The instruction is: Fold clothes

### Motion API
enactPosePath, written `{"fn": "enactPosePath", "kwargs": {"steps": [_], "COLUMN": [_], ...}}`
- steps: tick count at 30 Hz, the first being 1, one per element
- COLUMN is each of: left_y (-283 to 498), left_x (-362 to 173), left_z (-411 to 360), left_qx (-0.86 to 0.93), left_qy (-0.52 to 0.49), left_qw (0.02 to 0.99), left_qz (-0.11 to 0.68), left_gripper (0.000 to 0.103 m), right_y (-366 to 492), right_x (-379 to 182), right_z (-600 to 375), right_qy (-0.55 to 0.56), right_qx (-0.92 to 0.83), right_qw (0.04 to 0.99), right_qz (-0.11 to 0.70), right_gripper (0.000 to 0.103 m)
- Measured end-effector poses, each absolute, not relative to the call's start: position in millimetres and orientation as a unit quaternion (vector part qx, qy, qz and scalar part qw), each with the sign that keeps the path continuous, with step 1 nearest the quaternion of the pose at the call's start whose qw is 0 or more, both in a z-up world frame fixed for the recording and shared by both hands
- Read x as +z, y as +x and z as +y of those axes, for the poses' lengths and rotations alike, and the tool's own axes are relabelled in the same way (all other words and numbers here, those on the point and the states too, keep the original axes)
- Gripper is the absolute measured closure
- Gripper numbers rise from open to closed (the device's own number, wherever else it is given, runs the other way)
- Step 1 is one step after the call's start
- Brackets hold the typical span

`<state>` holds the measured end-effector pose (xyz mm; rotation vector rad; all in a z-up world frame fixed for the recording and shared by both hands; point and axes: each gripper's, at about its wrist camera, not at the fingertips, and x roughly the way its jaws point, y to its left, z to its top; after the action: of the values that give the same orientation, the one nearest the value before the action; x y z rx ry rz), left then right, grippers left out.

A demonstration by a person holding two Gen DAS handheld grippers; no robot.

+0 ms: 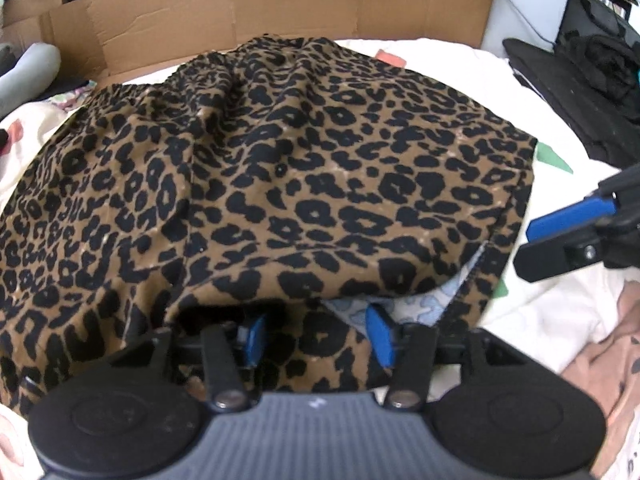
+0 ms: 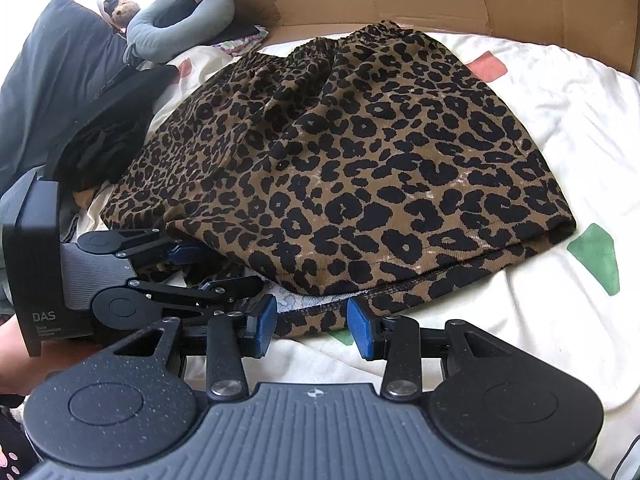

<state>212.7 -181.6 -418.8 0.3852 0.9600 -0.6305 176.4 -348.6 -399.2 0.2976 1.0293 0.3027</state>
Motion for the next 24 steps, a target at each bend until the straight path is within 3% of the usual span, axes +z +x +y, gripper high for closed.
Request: {"fn": "enactPosePath", "kwargs": {"steps": [2, 4, 7, 24], "left_y": [212, 213, 218, 175], "left_x": [-419, -418, -414, -372], "left_z": [-177, -170, -163, -134], "left_qx": [-0.293, -0.287, -0.280, -0.288], "left_qy": [0.177, 0.168, 0.150, 0.098], "left_qw": [0.825, 0.828, 0.828, 0.842], "left_qz": [0.449, 0.451, 0.462, 0.446], "left_gripper": [0.063, 0.082, 0.102, 0.102], "right_y": [178, 179, 180, 176], "right_x": [-400, -403, -404, -402], "right_z": [-349, -347, -345, -344], "right_qy": [0.143, 0.142, 0.140, 0.147], "right_qx": [0.143, 0.144, 0.146, 0.152], "right_qw": [0.848, 0.847, 0.846, 0.844], "right_qz": [0.490, 0.492, 0.493, 0.492], "right_gripper": [0.057, 0.057, 0.057, 0.057]}}
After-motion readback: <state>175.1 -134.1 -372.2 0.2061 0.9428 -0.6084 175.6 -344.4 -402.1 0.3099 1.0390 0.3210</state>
